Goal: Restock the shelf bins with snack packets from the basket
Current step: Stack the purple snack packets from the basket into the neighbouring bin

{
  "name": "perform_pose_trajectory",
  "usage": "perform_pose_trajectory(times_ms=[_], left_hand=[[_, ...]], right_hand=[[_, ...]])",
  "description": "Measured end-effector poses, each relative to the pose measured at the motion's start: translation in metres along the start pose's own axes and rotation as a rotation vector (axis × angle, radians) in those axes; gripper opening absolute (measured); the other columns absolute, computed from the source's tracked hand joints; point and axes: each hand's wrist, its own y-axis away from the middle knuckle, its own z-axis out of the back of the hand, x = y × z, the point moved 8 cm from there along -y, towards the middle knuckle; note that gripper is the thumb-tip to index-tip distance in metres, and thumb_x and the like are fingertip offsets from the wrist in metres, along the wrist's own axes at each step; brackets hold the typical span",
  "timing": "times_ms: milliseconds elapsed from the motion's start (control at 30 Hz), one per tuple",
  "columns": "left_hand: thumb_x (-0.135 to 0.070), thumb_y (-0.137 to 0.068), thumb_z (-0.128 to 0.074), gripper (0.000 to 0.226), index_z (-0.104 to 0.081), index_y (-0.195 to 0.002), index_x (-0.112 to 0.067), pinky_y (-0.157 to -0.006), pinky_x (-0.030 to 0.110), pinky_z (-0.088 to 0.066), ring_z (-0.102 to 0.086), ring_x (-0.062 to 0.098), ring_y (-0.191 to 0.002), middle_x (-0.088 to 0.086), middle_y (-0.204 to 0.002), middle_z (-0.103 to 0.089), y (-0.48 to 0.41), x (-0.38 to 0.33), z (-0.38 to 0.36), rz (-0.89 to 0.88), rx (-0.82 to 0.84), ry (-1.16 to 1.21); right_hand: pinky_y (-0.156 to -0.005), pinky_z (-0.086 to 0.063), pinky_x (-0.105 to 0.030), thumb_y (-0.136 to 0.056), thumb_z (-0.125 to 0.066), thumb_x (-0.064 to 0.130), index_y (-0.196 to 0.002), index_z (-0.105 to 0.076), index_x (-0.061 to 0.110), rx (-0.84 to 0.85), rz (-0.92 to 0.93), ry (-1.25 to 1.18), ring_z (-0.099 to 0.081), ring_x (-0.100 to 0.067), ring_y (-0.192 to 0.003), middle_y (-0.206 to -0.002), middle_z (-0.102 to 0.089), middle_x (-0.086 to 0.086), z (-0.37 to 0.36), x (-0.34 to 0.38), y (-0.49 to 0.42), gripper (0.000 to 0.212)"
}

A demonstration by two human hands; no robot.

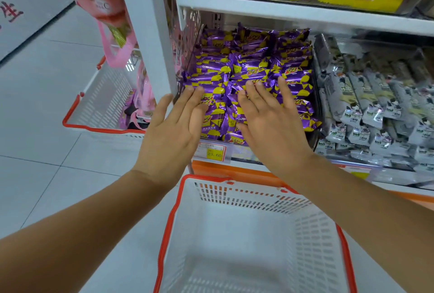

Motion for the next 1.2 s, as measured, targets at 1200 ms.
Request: perform_pose_trajectory(times_ms=[1200], left_hand=[[-0.01,-0.097,-0.044,0.032,-0.034,-0.126,0.002,-0.118,0.051,-0.023,-0.024,0.04,-0.144,0.025,-0.156,-0.023,-0.036,-0.003,-0.03,-0.169,0.017,-0.062]], right_hand=[[-0.119,-0.005,-0.051,-0.098,-0.034,0.054,-0.151,-0.007,-0.004,0.393,0.037,0.115,-0.022,-0.036,-0.145,-0.157,-0.018,-0.026,-0.025,0.001,-0.01,0.083]])
